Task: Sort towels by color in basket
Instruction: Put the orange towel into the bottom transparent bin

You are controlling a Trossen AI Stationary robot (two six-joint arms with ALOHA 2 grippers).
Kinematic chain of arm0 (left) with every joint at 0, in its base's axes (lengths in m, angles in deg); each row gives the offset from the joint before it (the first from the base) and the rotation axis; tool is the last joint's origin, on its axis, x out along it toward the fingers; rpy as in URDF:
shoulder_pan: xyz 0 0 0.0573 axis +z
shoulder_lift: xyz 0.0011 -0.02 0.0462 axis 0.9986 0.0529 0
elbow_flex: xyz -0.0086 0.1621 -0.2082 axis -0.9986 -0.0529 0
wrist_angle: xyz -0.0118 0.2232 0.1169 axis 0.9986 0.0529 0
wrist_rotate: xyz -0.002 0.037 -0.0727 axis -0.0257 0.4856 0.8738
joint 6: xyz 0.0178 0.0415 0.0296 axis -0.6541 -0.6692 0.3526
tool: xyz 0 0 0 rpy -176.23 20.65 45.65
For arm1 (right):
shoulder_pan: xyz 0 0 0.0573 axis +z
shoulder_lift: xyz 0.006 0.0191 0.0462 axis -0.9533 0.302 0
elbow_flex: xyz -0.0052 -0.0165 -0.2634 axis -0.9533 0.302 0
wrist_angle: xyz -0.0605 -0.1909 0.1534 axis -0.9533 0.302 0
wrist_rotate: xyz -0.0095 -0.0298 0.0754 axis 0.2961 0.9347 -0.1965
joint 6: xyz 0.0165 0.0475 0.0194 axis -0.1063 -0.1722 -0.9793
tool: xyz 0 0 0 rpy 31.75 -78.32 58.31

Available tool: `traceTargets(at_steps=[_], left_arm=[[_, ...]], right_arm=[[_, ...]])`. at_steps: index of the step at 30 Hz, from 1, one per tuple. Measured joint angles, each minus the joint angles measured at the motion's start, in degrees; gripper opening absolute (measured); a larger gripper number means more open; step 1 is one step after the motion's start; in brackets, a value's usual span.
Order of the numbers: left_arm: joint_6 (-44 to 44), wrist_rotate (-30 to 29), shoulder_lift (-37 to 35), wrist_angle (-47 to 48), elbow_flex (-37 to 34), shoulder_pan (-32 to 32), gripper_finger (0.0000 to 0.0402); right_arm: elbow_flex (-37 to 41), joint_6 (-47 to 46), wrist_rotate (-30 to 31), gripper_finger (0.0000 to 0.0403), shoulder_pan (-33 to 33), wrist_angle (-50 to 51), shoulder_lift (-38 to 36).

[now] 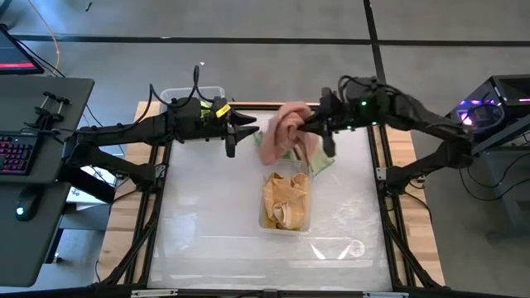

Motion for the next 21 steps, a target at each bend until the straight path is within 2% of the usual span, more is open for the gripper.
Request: traceTargets(at_steps=[5, 8, 11, 15, 18, 21], left_arm=[[0.18, -1.56, -0.04, 0.56, 0.00, 0.00, 0.0142], [0.17, 1.50, -0.17, 1.48, 0.00, -0.46, 0.0142], [0.21, 7.27, -0.54, 3.95, -0.02, -1.15, 0.0142], [2.36, 15.96, -1.68, 8.65, -0.04, -2.78, 0.0142], [1.91, 19.15, -1.88, 12.89, -0.04, -4.80, 0.0142], [1.06, 20.05, -1.81, 16.55, -0.04, -7.24, 0.0142]], right_arm=[[-6.22, -6.46, -3.34, 0.0008, 3.61, 4.68, -0.02], [-7.72, -15.18, -3.48, 0.0010, 7.58, 4.44, -0.02], [-7.57, -25.69, -2.03, 0.0007, 12.74, 5.08, 0.02], [-4.75, -36.78, 6.46, 0.0007, 20.12, 4.54, 0.58], [-0.63, -40.50, 14.65, 0.0007, 24.08, 3.30, 1.73], [5.74, -43.16, 21.06, 0.0007, 26.37, -6.59, 2.67]])
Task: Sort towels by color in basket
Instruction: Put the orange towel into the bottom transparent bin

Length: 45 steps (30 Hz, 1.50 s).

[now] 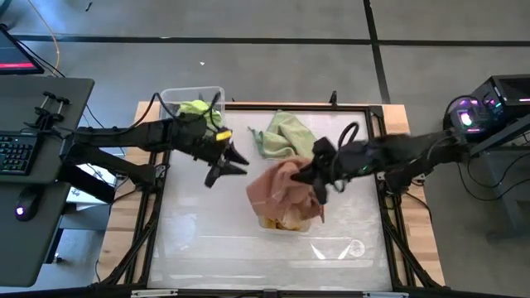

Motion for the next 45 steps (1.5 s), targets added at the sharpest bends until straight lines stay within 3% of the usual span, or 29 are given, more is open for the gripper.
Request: traceTargets(at_steps=[5, 9, 14, 19, 23, 30, 35, 39, 45], left_arm=[[-1.25, 1.70, -0.13, 4.23, 0.00, -4.22, 0.0142], [-2.44, 1.81, -0.17, 5.19, 0.00, -6.68, 0.0142], [-2.46, 1.14, -0.17, 5.17, 0.00, -8.60, 0.0142], [-2.67, -1.71, -0.17, 5.17, 0.00, -9.07, 0.0142], [-3.99, -4.77, -0.07, 5.07, 0.00, -8.74, 0.0142], [-3.83, -15.37, 0.02, 5.26, -2.21, -6.76, 0.0142], [-2.61, -15.33, 0.37, 8.37, -3.26, -4.16, 0.0142], [-5.46, -14.65, 0.74, 12.72, -3.27, -3.16, 0.0142], [-6.88, -5.84, 1.23, 16.43, -3.28, -1.64, 0.0142]], right_arm=[[12.38, -0.28, 7.77, 0.0007, 2.33, -25.09, 0.06], [18.51, -2.92, 13.75, 0.0007, 3.75, -35.46, 0.03], [20.25, -15.01, 20.07, 0.0007, 5.92, -24.55, 0.02], [20.25, -31.43, 19.58, 0.0007, 7.08, -10.17, 0.02], [20.25, -38.44, 12.10, 0.0007, 6.40, -2.56, 0.55], [20.07, -36.79, 1.03, 0.0007, 2.59, 0.23, 6.41], [18.13, -29.32, -5.21, 0.0020, -0.50, 0.07, 10.56], [15.95, -26.02, -11.53, 0.0060, -2.86, 0.23, 11.20], [11.03, -22.68, -20.97, 0.0132, -4.86, 1.26, 9.57]])
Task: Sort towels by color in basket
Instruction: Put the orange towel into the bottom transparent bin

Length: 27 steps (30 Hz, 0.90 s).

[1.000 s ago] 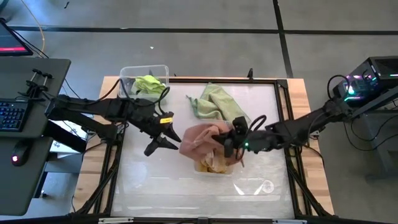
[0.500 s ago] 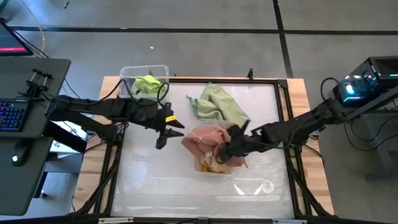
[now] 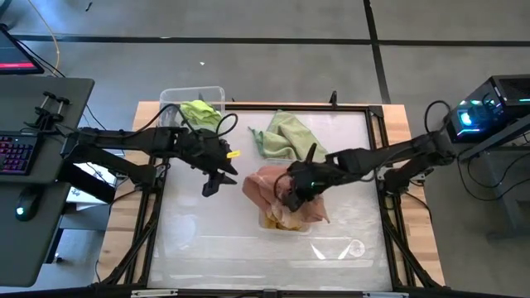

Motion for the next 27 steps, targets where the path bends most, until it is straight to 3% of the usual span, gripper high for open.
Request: traceTargets(at_steps=[3, 6, 14, 21, 27], left_arm=[[-0.05, -0.26, 0.33, 0.93, 0.02, 0.04, 0.0142], [0.31, -0.81, 0.89, 0.63, 0.02, 0.02, 0.0142], [0.39, -2.27, 5.68, 0.72, 0.02, -1.29, 0.0142], [-2.03, -2.29, 12.67, -3.82, 0.02, -1.48, 0.0137], [-2.08, -1.82, 14.40, -17.23, 0.02, -2.04, 0.0103]], right_arm=[[-2.88, -1.27, -4.64, 0.0146, 1.45, 2.68, -1.17], [-4.76, -3.65, -5.10, 0.0148, 4.91, 7.53, -2.60], [-4.84, -24.41, 4.22, 0.0145, 14.01, 34.16, -3.51], [0.79, -25.06, 12.50, 0.0129, 15.04, 28.57, -3.35], [5.63, -24.53, 20.02, 0.0078, 14.40, 17.83, -3.26]])
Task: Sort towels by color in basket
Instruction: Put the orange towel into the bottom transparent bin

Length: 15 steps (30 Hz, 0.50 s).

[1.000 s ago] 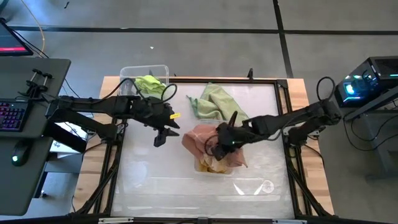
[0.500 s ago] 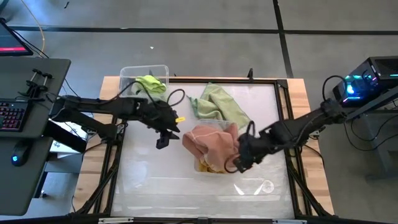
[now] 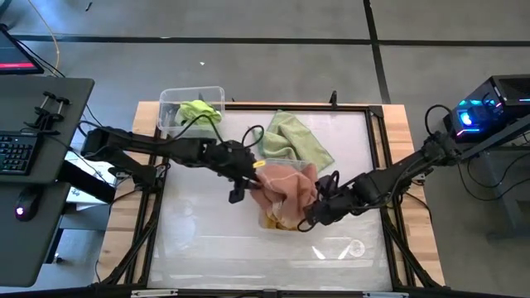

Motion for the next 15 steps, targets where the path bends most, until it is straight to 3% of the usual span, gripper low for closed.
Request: traceTargets(at_steps=[5, 10, 15], left_arm=[[0.31, 0.31, 0.77, -7.66, 0.09, -0.96, 0.0057], [-1.17, 0.38, 4.15, -9.01, 0.07, -1.59, 0.0009], [-0.06, 0.39, 8.00, -9.37, 0.02, -1.85, 0.0008]], right_arm=[[-1.19, 2.97, 3.15, 0.0009, -1.22, -6.18, 0.01], [-2.89, 11.14, 3.30, 0.0014, -3.88, -15.69, -0.06], [-3.05, 17.44, 4.99, 0.0003, -7.57, -21.71, 0.62]])
